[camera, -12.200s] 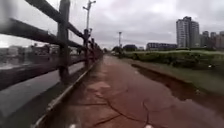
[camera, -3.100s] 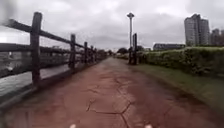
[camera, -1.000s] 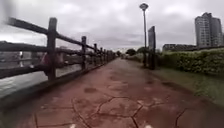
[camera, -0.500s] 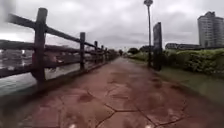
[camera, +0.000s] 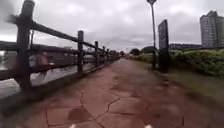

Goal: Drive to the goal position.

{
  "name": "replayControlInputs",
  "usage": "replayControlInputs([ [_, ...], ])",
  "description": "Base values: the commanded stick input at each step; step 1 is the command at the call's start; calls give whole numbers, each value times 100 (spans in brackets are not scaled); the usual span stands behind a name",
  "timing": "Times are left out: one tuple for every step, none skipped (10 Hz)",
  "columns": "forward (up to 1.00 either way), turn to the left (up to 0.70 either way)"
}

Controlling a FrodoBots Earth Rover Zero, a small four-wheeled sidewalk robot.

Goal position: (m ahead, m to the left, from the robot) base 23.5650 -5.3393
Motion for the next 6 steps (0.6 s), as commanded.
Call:
replayControlInputs([
  [85,-9],
  [85,-22],
  [85,-28],
  [85,-30],
  [85,-18],
  [85,1],
])
